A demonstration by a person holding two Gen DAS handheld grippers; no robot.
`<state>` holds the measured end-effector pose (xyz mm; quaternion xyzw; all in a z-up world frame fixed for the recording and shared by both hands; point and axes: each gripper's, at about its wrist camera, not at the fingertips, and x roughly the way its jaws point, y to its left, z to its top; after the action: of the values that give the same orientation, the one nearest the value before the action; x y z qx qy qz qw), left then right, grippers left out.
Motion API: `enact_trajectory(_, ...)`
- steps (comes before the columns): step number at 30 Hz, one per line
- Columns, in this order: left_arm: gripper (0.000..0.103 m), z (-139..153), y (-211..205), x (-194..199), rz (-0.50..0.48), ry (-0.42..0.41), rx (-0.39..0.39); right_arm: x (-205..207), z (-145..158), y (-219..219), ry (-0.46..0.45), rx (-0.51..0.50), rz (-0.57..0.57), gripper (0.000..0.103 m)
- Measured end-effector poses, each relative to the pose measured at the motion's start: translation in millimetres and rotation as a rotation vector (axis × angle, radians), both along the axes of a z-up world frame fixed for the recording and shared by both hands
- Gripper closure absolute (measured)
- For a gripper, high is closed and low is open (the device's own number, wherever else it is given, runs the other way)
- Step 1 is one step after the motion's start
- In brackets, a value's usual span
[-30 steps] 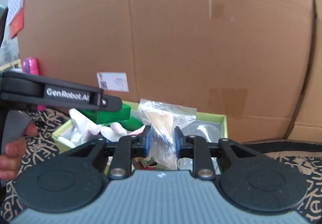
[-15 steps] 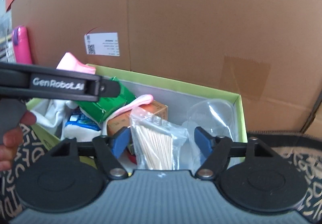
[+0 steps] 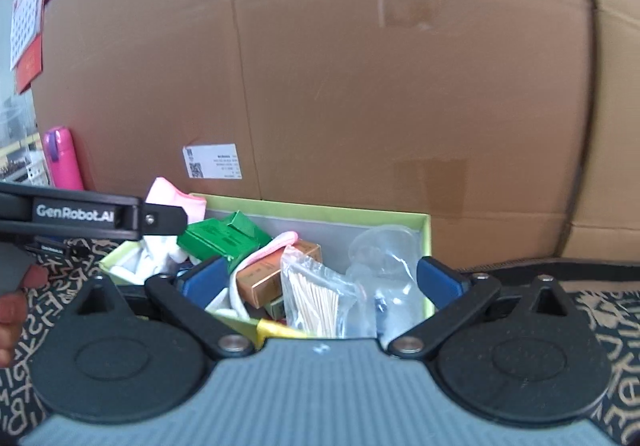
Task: Organize objects
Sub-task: 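Open both tools to drop the green square box and swab bag inside, then move both tools back toward the black tape roll and snack packet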
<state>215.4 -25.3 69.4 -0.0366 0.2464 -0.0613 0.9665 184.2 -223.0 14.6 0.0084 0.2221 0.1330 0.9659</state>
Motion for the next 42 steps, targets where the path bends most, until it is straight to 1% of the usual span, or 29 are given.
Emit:
enact_trajectory(3, 0.017, 1.7, -1.9, -24.4, 0.013, -0.028, 0.004, -25.4, 1.7, -9.2, -0.006, 0.028, -0.026, 0.0)
enact_trajectory(6, 0.017, -2.1, -1.7, -45.7, 0.011, -0.046, -0.01, -51.5, -1.5, -17.3, -0.013, 0.037, -0.048, 0.0)
enact_trajectory(11, 0.017, -16.5, -3.9, -76.2, -0.005, -0.04, -0.013, -94.5, -11.2, -18.0, -0.049, -0.04, -0.055, 0.0)
enact_trajectory(15, 0.017, -32.4, -6.7, -94.2, -0.022, -0.018, -0.011, -121.3, -20.2, -19.3, -0.055, -0.071, -0.054, 0.0)
enact_trajectory(18, 0.017, -45.1, -7.8, -100.9, -0.041, 0.017, -0.032, -134.2, -29.5, -18.7, -0.039, -0.072, -0.046, 0.0)
enact_trajectory(23, 0.017, -64.5, -14.4, -110.9, -0.085, 0.059, -0.028, -147.7, -49.1, -19.6, 0.015, -0.054, -0.046, 0.0)
enact_trajectory(25, 0.017, -70.8, -17.3, -115.4, -0.114, 0.08, -0.027, -151.5, -58.6, -22.1, 0.039, -0.05, -0.056, 0.0)
enact_trajectory(28, 0.017, -79.3, -21.5, -124.0, -0.155, 0.102, -0.023, -157.2, -71.7, -26.7, 0.072, -0.069, -0.079, 0.0)
enact_trajectory(30, 0.018, -83.2, -24.3, -129.8, -0.179, 0.114, -0.024, -159.8, -78.1, -30.7, 0.093, -0.08, -0.1, 0.0)
enact_trajectory(33, 0.021, -87.3, -31.5, -138.5, -0.237, 0.124, -0.025, -162.9, -82.7, -40.2, 0.113, -0.069, -0.127, 0.0)
enact_trajectory(34, 0.022, -89.0, -34.4, -141.5, -0.253, 0.126, -0.025, -163.8, -82.9, -43.4, 0.116, -0.063, -0.135, 0.0)
enact_trajectory(35, 0.027, -90.3, -36.0, -142.5, -0.26, 0.129, -0.029, -165.0, -82.7, -46.5, 0.114, -0.059, -0.143, 0.0)
enact_trajectory(36, 0.034, -91.8, -37.4, -141.9, -0.261, 0.134, -0.036, -165.9, -82.6, -49.3, 0.112, -0.054, -0.148, 0.0)
enact_trajectory(37, 0.038, -94.1, -39.3, -139.7, -0.262, 0.145, -0.045, -166.3, -82.9, -51.9, 0.113, -0.047, -0.15, 0.0)
enact_trajectory(38, 0.047, -96.2, -40.4, -137.2, -0.263, 0.162, -0.053, -166.0, -83.2, -55.0, 0.119, -0.037, -0.152, 0.0)
enact_trajectory(39, 0.053, -98.1, -41.5, -135.0, -0.269, 0.177, -0.064, -165.8, -83.6, -57.7, 0.124, -0.027, -0.157, 0.0)
enact_trajectory(41, 0.057, -101.9, -42.6, -133.8, -0.29, 0.189, -0.083, -166.0, -83.7, -61.1, 0.128, -0.019, -0.167, 0.0)
enact_trajectory(42, 0.067, -103.8, -42.9, -133.5, -0.297, 0.197, -0.085, -166.4, -83.6, -61.8, 0.128, -0.018, -0.173, 0.0)
